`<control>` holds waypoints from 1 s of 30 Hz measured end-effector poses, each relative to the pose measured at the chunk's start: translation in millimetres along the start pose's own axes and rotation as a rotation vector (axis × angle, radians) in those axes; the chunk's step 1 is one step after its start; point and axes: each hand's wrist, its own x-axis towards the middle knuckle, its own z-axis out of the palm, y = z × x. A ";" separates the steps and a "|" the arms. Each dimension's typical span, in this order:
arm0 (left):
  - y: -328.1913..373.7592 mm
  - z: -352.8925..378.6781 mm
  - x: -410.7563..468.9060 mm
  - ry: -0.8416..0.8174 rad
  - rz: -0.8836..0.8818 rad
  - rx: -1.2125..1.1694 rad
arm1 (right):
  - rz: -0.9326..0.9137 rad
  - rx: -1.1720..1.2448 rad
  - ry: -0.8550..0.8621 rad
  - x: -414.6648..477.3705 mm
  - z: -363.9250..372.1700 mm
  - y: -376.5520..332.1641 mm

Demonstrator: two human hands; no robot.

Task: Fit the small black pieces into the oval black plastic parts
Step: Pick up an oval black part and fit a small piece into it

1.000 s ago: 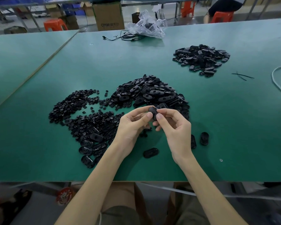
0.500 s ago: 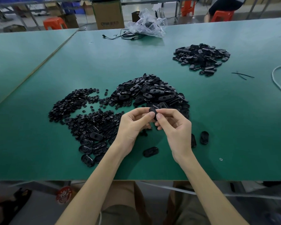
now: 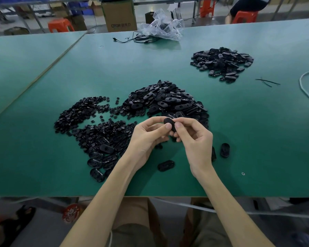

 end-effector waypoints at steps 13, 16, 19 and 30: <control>5.4 -3.0 3.4 -0.108 -0.179 -0.183 | 0.151 0.271 -0.056 2.6 -0.1 -8.1; 5.5 -2.6 2.2 -0.124 -0.185 -0.175 | 0.165 0.302 -0.069 2.1 -0.5 -9.8; 6.1 -1.0 1.4 -0.113 -0.168 -0.155 | 0.174 0.317 -0.089 1.8 -0.8 -10.7; 2.6 1.6 0.2 -0.022 -0.017 0.033 | 0.130 0.154 -0.077 1.3 -1.3 -3.6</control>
